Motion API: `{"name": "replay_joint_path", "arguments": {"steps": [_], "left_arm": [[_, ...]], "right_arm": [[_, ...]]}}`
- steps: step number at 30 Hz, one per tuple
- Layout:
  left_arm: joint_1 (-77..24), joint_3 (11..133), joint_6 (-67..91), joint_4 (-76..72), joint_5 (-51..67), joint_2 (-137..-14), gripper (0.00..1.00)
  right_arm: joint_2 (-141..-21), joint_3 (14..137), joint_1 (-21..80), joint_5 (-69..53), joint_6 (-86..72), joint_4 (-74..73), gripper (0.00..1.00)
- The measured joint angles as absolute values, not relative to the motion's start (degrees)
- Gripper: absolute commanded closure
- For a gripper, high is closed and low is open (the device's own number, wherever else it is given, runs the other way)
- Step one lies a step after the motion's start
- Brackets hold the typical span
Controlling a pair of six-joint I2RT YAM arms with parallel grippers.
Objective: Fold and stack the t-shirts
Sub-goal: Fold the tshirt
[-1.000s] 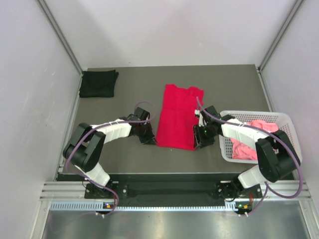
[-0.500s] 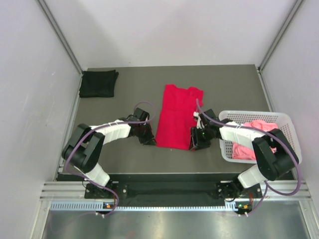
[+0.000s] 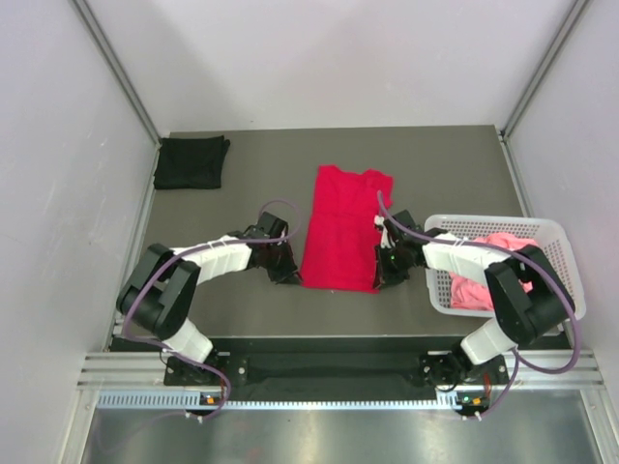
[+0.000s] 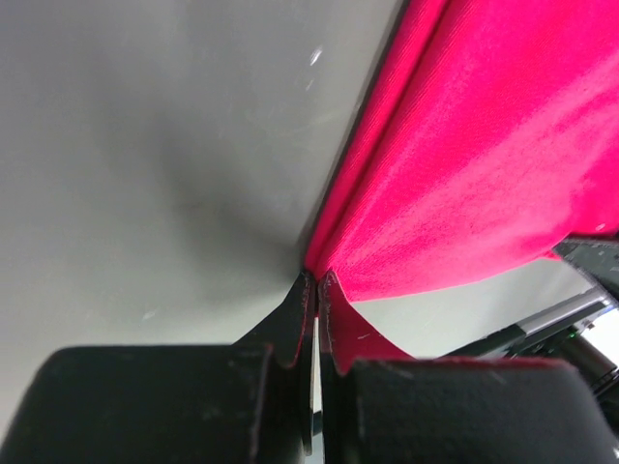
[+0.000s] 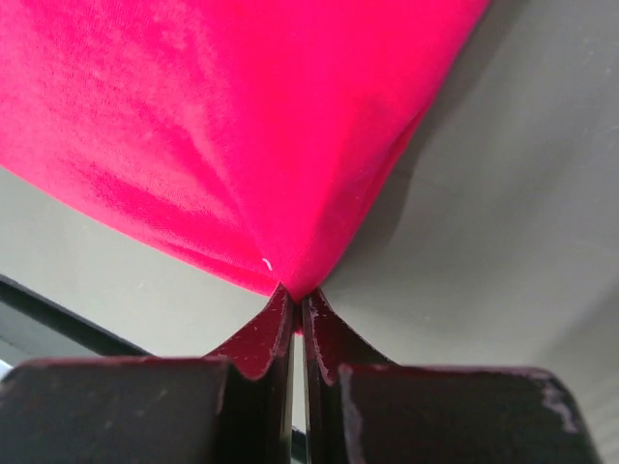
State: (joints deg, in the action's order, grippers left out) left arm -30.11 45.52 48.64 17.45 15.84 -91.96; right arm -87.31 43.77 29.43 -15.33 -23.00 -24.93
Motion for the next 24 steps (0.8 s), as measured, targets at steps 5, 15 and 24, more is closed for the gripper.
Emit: {"name": "replay_joint_path", "arguments": {"steps": [5,15,24], "left_arm": [[-30.3,40.5,49.6,17.6,15.8,-86.7,1.00],[-35.8,31.7,56.6,20.6,13.5,-69.8,1.00],[-43.9,33.3,63.2,26.2,8.6,-64.5,1.00]], "right_arm": [[-85.8,43.6,31.0,-14.6,-22.3,-26.3,1.00],[-75.0,39.6,40.2,-14.6,-25.7,-29.0,1.00],[-60.7,37.7,42.7,-13.8,-30.1,-36.3,1.00]]}}
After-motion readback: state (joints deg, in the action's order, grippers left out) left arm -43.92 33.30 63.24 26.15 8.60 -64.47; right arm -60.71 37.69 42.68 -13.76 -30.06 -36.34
